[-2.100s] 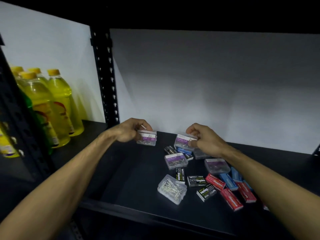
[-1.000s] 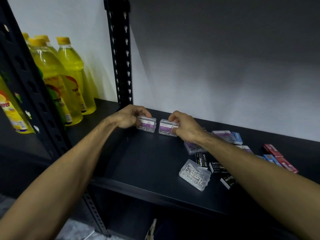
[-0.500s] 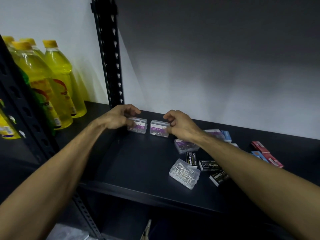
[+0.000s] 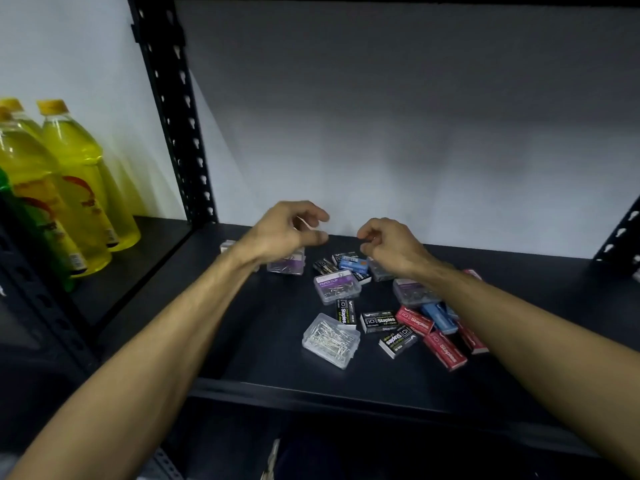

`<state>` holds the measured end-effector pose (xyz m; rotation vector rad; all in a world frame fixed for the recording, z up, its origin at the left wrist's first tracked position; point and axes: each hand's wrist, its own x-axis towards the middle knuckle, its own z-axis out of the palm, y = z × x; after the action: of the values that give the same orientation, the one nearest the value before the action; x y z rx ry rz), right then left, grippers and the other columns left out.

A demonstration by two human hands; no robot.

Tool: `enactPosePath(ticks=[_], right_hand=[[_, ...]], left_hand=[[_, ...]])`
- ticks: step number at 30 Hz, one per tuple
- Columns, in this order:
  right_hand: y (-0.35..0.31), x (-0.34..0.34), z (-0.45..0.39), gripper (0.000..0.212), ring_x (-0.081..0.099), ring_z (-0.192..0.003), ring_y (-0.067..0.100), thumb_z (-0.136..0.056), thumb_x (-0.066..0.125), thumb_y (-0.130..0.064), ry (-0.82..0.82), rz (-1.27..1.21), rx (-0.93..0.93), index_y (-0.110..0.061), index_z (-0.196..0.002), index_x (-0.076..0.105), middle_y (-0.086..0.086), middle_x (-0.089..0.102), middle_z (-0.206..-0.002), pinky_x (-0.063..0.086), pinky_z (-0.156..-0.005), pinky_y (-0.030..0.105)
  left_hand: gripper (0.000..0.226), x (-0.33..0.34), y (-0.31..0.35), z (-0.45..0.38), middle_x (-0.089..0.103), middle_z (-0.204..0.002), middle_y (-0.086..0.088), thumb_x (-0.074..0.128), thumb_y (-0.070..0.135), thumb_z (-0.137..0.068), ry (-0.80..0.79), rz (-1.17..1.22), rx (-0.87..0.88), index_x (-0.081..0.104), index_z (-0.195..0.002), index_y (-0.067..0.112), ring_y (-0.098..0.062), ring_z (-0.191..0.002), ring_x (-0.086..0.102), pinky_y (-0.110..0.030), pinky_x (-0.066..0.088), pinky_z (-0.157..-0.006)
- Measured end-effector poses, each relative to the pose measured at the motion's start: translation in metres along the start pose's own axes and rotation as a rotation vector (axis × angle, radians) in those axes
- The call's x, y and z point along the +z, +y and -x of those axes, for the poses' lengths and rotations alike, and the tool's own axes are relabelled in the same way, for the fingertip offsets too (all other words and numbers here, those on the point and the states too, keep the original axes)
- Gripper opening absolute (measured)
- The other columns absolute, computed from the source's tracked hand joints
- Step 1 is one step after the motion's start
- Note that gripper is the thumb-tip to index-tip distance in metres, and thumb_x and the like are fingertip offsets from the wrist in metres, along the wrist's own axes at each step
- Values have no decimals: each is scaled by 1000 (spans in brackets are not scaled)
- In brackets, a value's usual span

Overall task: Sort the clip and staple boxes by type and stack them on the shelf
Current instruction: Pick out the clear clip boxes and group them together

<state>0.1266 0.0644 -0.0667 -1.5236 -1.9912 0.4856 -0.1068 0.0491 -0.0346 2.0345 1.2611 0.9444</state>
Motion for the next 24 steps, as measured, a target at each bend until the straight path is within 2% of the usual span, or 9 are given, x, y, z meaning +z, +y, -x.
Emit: enactPosePath(ticks=[5,7,9,11,15,17,19,22,24], right_hand=[[21,-12,11,29,58,-108,14,-91,65,-13,-38,39,38,-18,-119,63,1,60,-124,46,-93,29],[28,-16,13,40,54,-114,15,-89,64,-12,-96,111,63,-19,-128,58,2,55,-133,45,-97,34],[34,-18,17,51,55,-108,14,-90,63,-16,-180,160,99,-21,-139,50,4,51,-139,46,-89,33],[37,-18,21,56,60,-94,12,-93,61,-24,-245,148,136,-24,-145,43,5,52,-138,51,-81,35],[39,-21,25,64,64,-86,10,-91,64,-23,-239,150,139,-22,-149,37,7,51,-142,53,-71,31],[39,-24,26,70,64,-84,9,-88,68,-22,-240,138,157,-19,-150,36,7,49,-142,50,-63,26],[40,-28,27,71,61,-81,9,-86,71,-24,-249,152,175,-16,-148,39,4,48,-128,45,-58,22],[41,-33,29,62,63,-79,13,-82,75,-22,-280,147,178,-17,-138,48,-3,46,-109,46,-53,19],[42,-36,32,57,61,-83,13,-78,79,-21,-292,149,163,-24,-126,50,-2,47,-112,47,-55,21]], left_hand=[[33,44,9,5,69,-98,5,79,26,-81,-229,-209,-10,70,-112,20,-14,-89,65,-25,51,-79],[25,54,9,11,69,-92,7,75,34,-83,-292,-378,0,70,-105,22,-11,-83,63,-25,47,-71],[20,60,9,16,66,-83,7,71,41,-84,-314,-498,1,67,-92,23,-8,-73,61,-24,41,-60],[27,64,10,18,62,-80,7,69,45,-85,-299,-590,-22,64,-90,19,-7,-70,58,-24,41,-59],[34,67,12,18,68,-102,-2,71,38,-86,-315,-677,-112,61,-107,14,-21,-89,64,-40,54,-85],[43,66,12,17,65,-107,-2,75,35,-83,-315,-642,-127,59,-116,13,-20,-94,62,-38,51,-90],[52,66,12,15,55,-107,0,79,34,-79,-322,-599,-111,59,-122,12,-20,-95,57,-31,47,-88],[70,65,11,11,46,-115,-3,82,32,-77,-350,-546,-108,52,-136,11,-24,-107,54,-28,43,-92],[73,64,8,10,44,-120,-4,83,30,-76,-363,-504,-114,49,-139,14,-25,-114,52,-31,44,-97]])
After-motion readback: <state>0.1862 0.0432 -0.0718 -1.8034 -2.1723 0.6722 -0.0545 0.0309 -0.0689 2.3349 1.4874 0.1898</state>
